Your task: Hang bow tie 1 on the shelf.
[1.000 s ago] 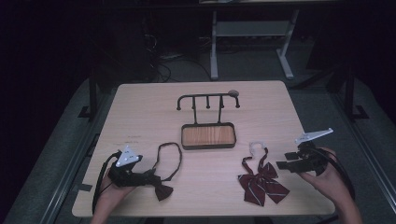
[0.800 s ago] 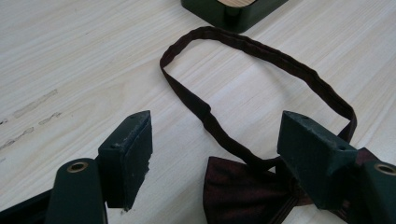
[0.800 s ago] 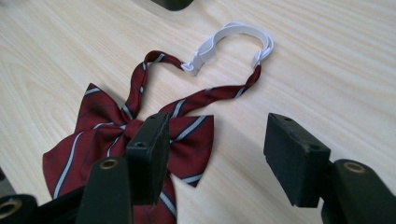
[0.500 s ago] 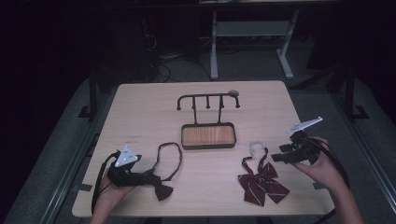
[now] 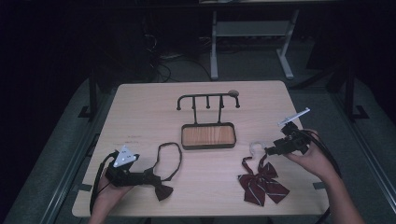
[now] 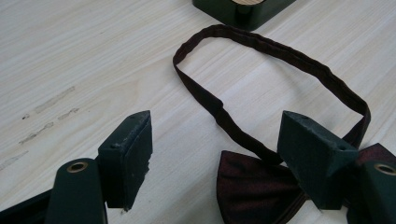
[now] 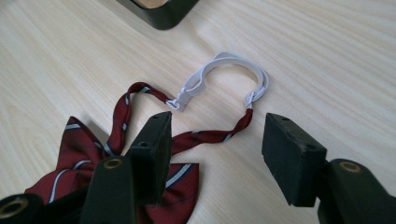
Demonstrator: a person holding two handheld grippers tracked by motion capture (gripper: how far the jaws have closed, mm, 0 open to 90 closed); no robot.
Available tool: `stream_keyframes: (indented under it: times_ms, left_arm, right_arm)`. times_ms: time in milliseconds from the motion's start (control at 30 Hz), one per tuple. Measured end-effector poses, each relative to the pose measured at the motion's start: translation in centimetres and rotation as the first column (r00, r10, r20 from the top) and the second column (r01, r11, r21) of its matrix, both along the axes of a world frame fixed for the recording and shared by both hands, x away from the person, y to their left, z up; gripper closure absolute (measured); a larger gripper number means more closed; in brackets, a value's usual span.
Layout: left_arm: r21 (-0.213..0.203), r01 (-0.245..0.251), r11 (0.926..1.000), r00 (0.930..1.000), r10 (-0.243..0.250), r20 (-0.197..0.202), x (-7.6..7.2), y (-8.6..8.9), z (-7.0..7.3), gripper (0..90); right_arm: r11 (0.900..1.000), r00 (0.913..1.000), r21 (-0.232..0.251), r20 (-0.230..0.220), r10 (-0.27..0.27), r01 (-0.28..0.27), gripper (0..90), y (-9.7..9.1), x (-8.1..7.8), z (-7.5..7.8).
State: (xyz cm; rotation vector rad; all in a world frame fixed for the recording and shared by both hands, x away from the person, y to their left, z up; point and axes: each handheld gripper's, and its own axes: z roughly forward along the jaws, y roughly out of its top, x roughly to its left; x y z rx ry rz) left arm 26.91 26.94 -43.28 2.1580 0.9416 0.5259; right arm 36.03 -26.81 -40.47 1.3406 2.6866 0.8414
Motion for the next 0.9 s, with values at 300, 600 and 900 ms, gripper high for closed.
stream_keyframes:
  times_ms: [300, 600, 900]
  left_arm:
    - [0.008, 0.004, 1.0, 1.0, -0.004, -0.004, 0.0, 0.0, -0.1, 27.0]
    - [0.004, 0.0, 1.0, 1.0, 0.0, -0.003, 0.1, 0.2, -0.1, 27.0]
    - [-0.006, -0.005, 1.0, 1.0, 0.005, 0.0, 0.1, 0.4, 0.0, 27.0]
  right_arm:
    - [0.998, 0.9991, -0.052, -0.021, -0.036, 0.035, 45.9, 0.9, 1.8, -0.4]
    - [0.9946, 0.9972, -0.091, -0.051, -0.054, 0.05, 46.5, 1.8, 3.3, -0.8]
    - [0.9881, 0.9922, -0.136, -0.091, -0.085, 0.072, 50.5, 2.6, 4.4, -1.8]
